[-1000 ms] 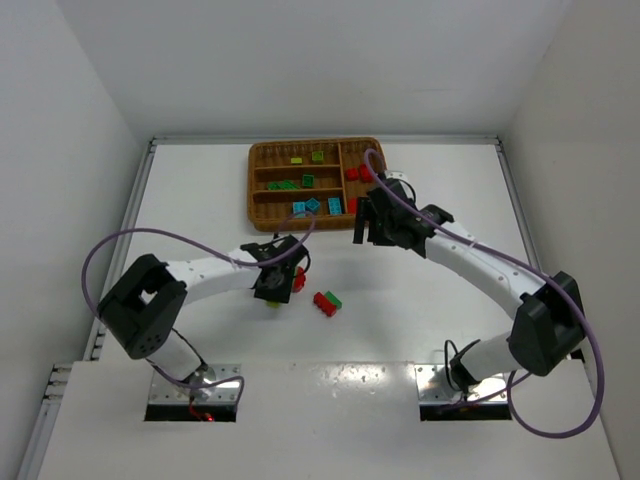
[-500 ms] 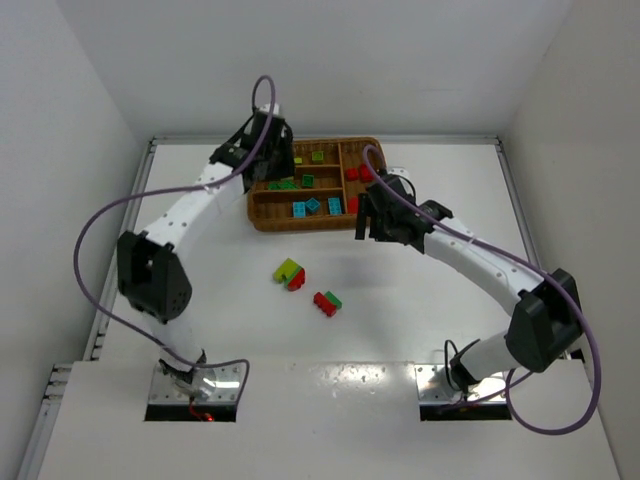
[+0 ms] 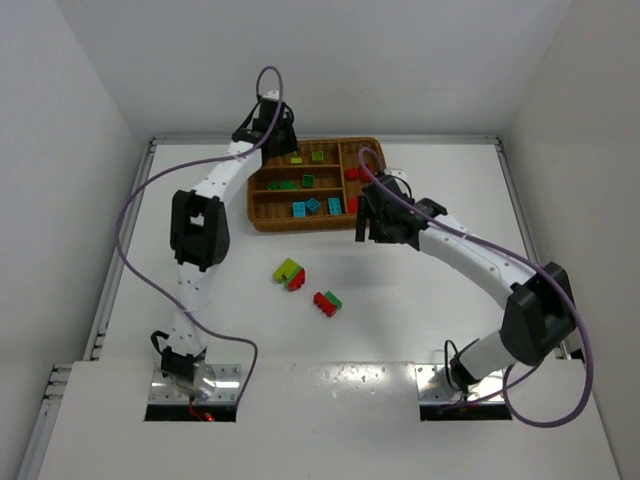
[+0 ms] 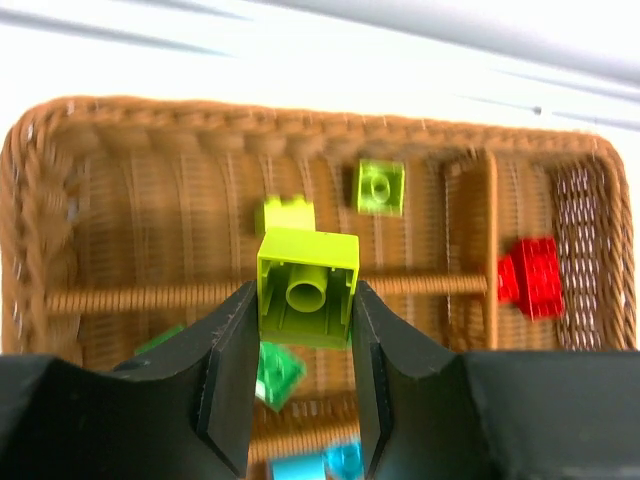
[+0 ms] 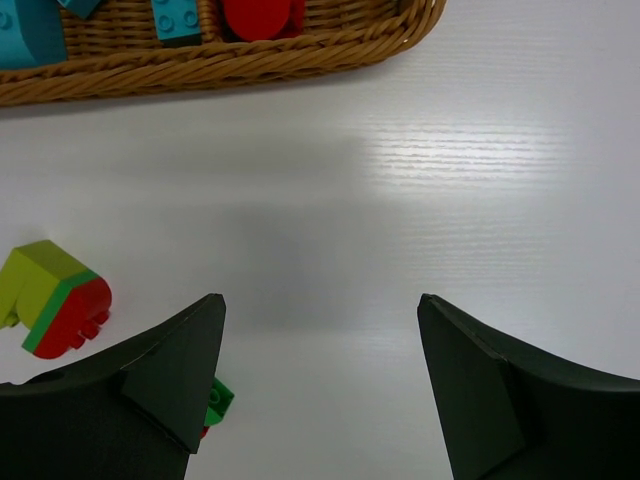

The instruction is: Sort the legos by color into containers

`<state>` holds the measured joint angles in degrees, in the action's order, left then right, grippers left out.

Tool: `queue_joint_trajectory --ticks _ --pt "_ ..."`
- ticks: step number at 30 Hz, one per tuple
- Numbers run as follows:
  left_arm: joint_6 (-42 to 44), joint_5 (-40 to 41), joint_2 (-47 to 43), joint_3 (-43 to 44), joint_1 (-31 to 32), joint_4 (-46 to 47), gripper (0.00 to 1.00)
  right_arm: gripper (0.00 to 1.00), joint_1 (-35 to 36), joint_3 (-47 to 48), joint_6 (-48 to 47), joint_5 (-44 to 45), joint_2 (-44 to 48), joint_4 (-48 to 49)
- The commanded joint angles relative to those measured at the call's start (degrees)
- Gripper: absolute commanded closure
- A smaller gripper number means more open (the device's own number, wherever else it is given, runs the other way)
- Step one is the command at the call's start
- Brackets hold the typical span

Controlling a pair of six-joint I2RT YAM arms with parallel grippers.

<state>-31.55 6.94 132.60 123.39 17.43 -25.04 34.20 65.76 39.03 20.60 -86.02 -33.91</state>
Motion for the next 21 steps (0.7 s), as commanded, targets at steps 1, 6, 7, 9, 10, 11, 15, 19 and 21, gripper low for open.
queue_joint_trajectory --ticks 1,6,7,9,10,11,15,19,21 --pt "0.17 -1.57 2.92 5.26 -0.91 8.59 0.87 0.22 -0.36 2.71 0.44 0.76 -2.47 -0.45" --pt "-0.35 -3.69 10.91 10.02 -1.43 8.60 0.59 0.22 -0.36 5.87 -0.18 -0.47 -6.09 -0.98" --pt "-0.96 -3.69 10.93 10.63 -1.43 8.60 0.34 0.20 -0.36 5.87 -0.70 -0.47 -6.70 -0.98" --pt "-0.97 -5.26 11.46 10.64 -1.96 8.60 0.26 0.19 -0.36 7.19 -1.23 -1.87 -7.58 -0.98" --pt "-0.97 -6.05 11.46 10.12 -1.96 8.60 0.23 0.19 -0.36 7.19 -1.23 -2.49 -8.19 -0.98" --pt "-0.97 -6.93 11.46 10.11 -1.96 8.60 0.21 0.19 -0.36 7.19 -2.10 -3.54 -8.20 -0.98" --pt "-0.27 -8.78 6.37 7.05 -1.96 8.60 0.21 0.16 0.51 6.67 -7.36 -12.22 -8.20 2.44" --pt "-0.27 -12.56 -2.67 -0.24 -1.44 7.99 0.21 0.13 1.66 2.99 -10.28 -21.56 -6.54 4.20" --pt "-0.27 -11.61 -10.05 -6.74 -0.56 7.11 0.21 0.12 3.59 1.66 -10.81 -22.97 -6.53 3.59"
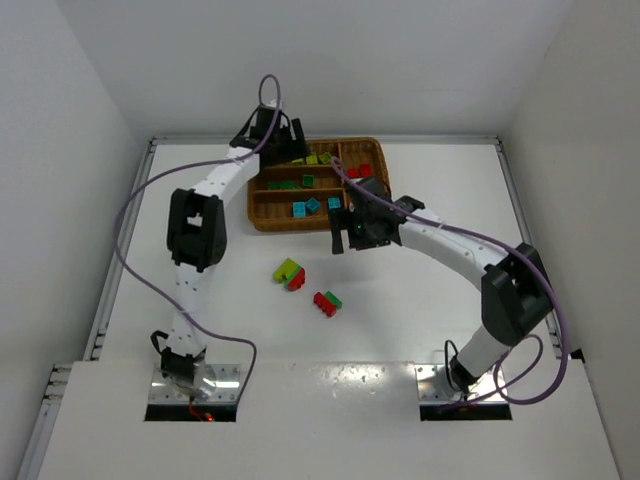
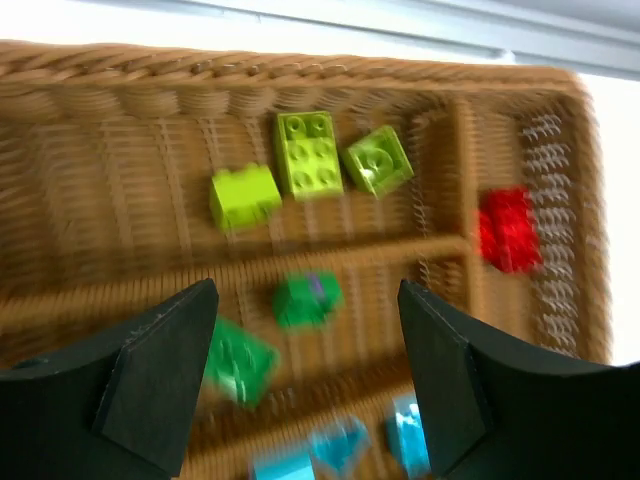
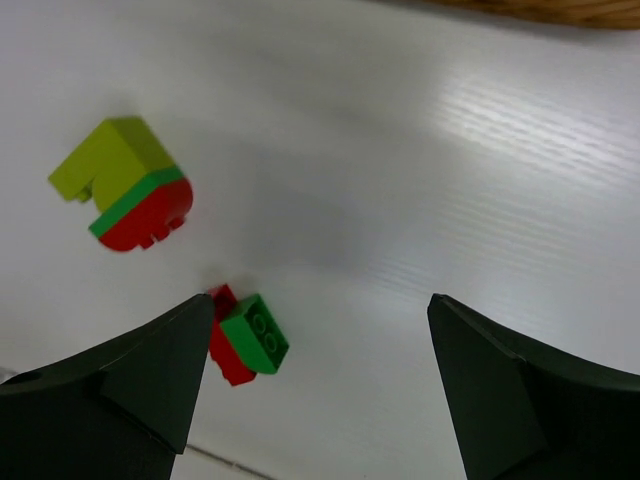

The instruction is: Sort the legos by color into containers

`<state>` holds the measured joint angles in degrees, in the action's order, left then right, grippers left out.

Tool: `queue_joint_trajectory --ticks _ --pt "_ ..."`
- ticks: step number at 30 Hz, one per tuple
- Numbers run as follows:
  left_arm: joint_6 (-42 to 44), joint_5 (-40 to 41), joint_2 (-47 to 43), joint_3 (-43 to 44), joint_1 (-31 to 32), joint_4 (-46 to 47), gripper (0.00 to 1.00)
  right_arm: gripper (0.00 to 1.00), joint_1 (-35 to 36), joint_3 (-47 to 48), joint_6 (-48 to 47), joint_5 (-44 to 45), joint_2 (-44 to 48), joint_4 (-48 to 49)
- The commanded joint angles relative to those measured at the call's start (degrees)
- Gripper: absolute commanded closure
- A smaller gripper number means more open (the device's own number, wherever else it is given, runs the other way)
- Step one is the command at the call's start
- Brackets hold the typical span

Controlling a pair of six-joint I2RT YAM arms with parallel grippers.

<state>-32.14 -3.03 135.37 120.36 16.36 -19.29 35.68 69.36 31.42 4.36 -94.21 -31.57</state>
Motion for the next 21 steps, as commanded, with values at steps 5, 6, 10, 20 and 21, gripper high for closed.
queue_joint_trajectory --ticks 5,6,10,20,21 --pt "-2.92 2.57 -27.68 -22.22 2.62 -0.48 0.21 0.12 5.45 -3.18 -4.43 -7.35 1.50 -1.65" --pt "-3.62 3.81 -29.79 -24.62 3.23 -1.01 0.21 0.12 6.15 -3.18 -4.44 -7.35 0.97 -2.17" --pt "-4.24 11.97 -39.64 -36.40 5.00 -4.26 0.21 0.12 9.83 -1.61 -4.96 -7.35 -1.22 -1.65" --pt "-5.74 17.61 -60.30 -52.67 -1.33 -11.29 0.21 0.00 15.82 8.59 -14.71 -4.89 -13.88 1.86" --pt "-5.74 17.62 -61.18 -53.20 -2.37 -12.52 0.21 0.00 15.82 9.64 -14.72 -4.89 -14.76 2.65"
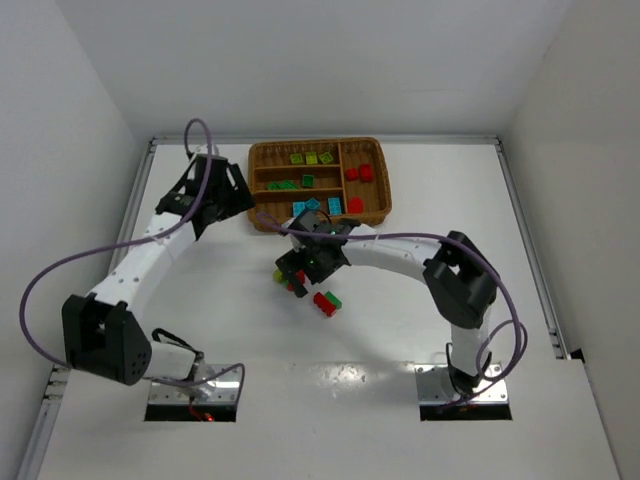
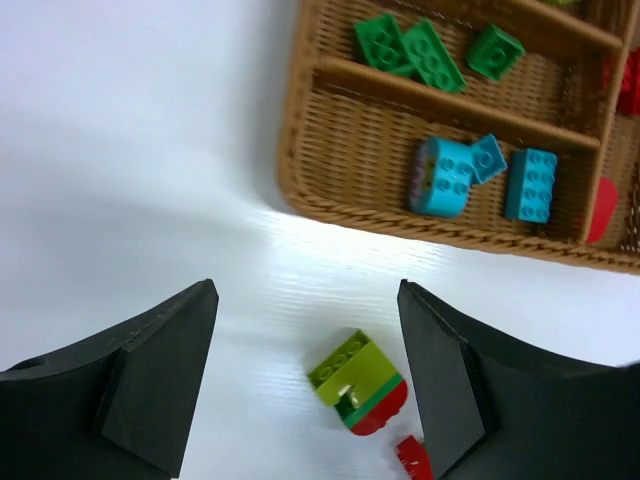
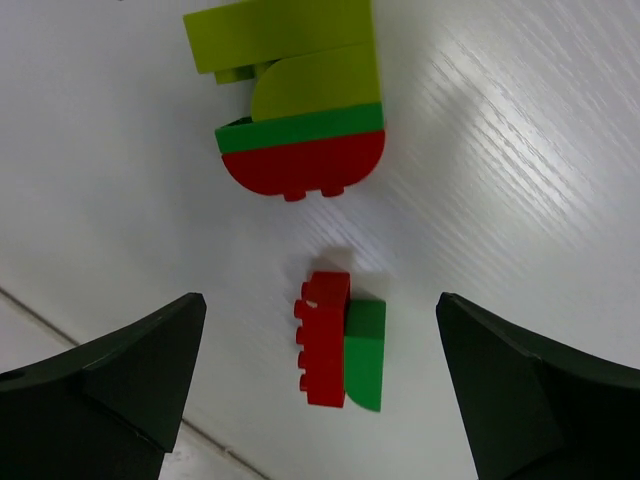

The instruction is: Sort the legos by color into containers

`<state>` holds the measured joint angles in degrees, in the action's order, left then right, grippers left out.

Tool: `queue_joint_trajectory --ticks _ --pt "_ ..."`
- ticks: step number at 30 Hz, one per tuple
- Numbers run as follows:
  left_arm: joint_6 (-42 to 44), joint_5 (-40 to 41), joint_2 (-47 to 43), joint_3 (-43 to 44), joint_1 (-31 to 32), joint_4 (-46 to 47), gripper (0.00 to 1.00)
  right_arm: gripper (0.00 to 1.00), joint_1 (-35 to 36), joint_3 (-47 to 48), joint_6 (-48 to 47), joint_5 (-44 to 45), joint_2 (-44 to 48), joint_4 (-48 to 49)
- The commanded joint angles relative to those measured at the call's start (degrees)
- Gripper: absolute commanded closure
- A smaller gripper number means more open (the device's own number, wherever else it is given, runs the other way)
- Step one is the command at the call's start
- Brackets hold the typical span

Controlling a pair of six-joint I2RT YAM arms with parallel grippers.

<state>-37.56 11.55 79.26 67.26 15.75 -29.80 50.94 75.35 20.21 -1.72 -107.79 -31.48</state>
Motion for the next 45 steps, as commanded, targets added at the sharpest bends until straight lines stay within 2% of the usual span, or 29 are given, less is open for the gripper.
queue_joint_trajectory --ticks 1,6,11,14,18,19,23,25,29,31,36,41,45 --pt "-0.32 3.73 -6.22 -0.99 -2.38 -2.71 0.21 0.00 0.57 4.18 -3.51 1.19 -2.68 2.57" --pt "-0.32 3.74 -6.93 -3.19 -6.51 -4.74 0.21 0.00 1.09 6.99 -3.51 3.12 -6.46 6.17" --pt "-1.55 0.58 -6.93 -5.03 -9.77 -5.27 0.21 0.00 1.09 5.43 -1.49 4.88 -8.22 13.10" --pt "-1.55 -3.19 -6.93 -5.57 -11.78 -5.27 0.21 0.05 1.62 4.90 0.01 4.88 -8.84 16.88" --pt "-0.06 -10.39 -5.27 -6.18 -13.02 -4.22 0.21 0.16 1.62 3.40 0.62 3.74 -8.84 19.17" --pt "-0.06 -11.89 -5.26 -6.18 -13.55 -4.21 0.21 0.22 1.62 3.40 0.62 3.13 -9.63 19.18" --pt "0.47 -19.27 -3.94 -7.50 -14.78 -2.11 0.21 0.22 1.62 2.70 0.10 2.51 -9.63 18.65" --pt "0.47 -19.81 -3.94 -8.03 -15.31 -2.10 0.21 0.22 2.23 2.08 -0.60 2.51 -9.63 18.13" --pt "1.00 -20.43 -3.94 -8.03 -15.92 -2.10 0.21 0.10 2.76 -0.11 -2.80 2.51 -9.11 17.60" --pt "1.00 -20.43 -3.94 -8.03 -15.92 -2.10 0.21 0.10 3.47 -1.69 -3.33 3.20 -9.11 18.47" --pt "1.00 -21.12 -3.94 -9.34 -15.92 -1.58 0.21 0.22 3.99 -2.75 -2.10 7.86 -9.11 20.67" --pt "2.32 -23.68 -2.36 -9.87 -15.92 -1.05 0.21 0.22 3.99 -0.40 -2.10 8.57 -10.51 22.61" --pt "2.84 -25.09 -1.83 -9.87 -15.92 -1.05 0.21 0.26 3.99 1.03 -3.42 8.57 -11.66 22.08"
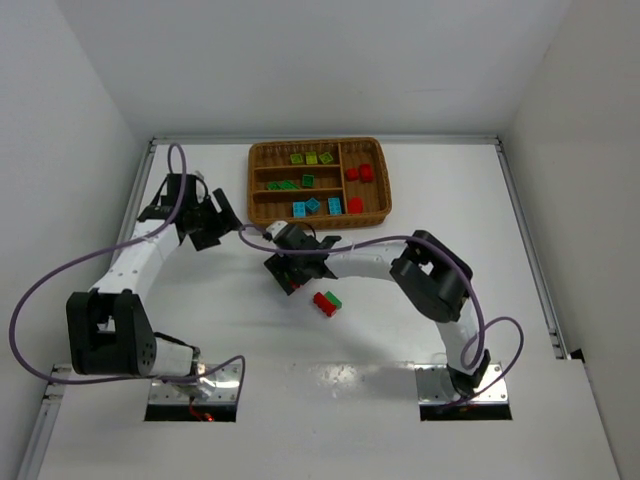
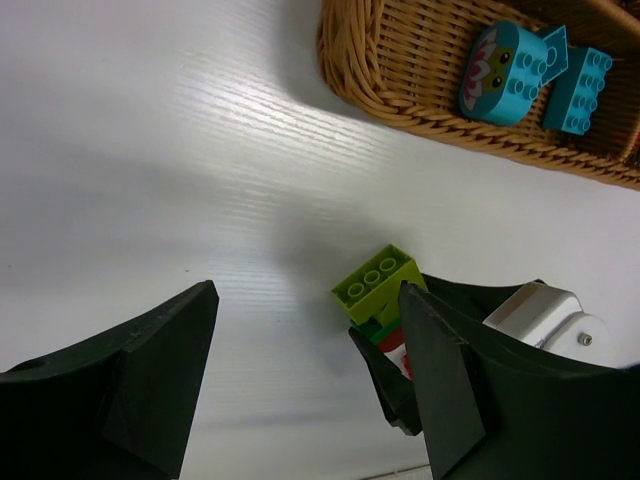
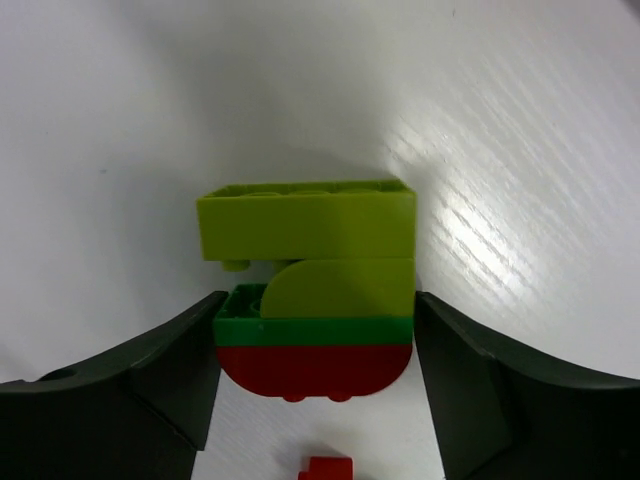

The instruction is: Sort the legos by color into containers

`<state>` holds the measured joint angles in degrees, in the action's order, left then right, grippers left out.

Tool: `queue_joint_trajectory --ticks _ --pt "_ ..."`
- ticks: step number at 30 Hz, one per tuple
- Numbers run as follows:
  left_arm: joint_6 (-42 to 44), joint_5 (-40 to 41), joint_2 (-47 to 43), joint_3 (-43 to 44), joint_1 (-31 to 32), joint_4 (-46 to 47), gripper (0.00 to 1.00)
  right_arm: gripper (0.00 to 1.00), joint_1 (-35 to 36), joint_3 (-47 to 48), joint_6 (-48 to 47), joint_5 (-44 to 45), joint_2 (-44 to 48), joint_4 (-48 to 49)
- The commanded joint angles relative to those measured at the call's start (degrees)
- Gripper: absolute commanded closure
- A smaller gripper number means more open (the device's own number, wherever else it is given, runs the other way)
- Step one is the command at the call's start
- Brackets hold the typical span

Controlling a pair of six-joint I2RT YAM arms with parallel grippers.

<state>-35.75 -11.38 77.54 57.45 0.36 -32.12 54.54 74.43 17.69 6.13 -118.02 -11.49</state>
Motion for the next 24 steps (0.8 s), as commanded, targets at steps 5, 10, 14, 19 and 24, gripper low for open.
queue_joint_trajectory --ticks 5,10,14,19,24 --pt "1.56 -3.56 0.42 -0.06 -0.54 1.27 0.21 0.41 0.39 2.47 -2.05 0.11 -0.21 2.08" --pt "5.07 -10.49 2.26 -0.06 -0.54 2.32 0.20 0.62 -0.22 -1.30 -1.44 -2.34 7.96 0.85" --pt "7.44 -29.07 4.55 -2.17 -0.54 6.27 0.10 0.62 -0.75 -7.89 -0.82 -2.97 19.12 0.85" --pt "9.81 -38.53 7.80 -2.87 2.70 7.60 0.03 0.62 -0.75 -12.46 0.24 -2.97 28.35 -1.87" --pt "9.73 -43.80 8.42 -3.40 4.74 11.37 0.02 0.62 -0.75 -13.09 0.76 -2.44 30.91 -3.28"
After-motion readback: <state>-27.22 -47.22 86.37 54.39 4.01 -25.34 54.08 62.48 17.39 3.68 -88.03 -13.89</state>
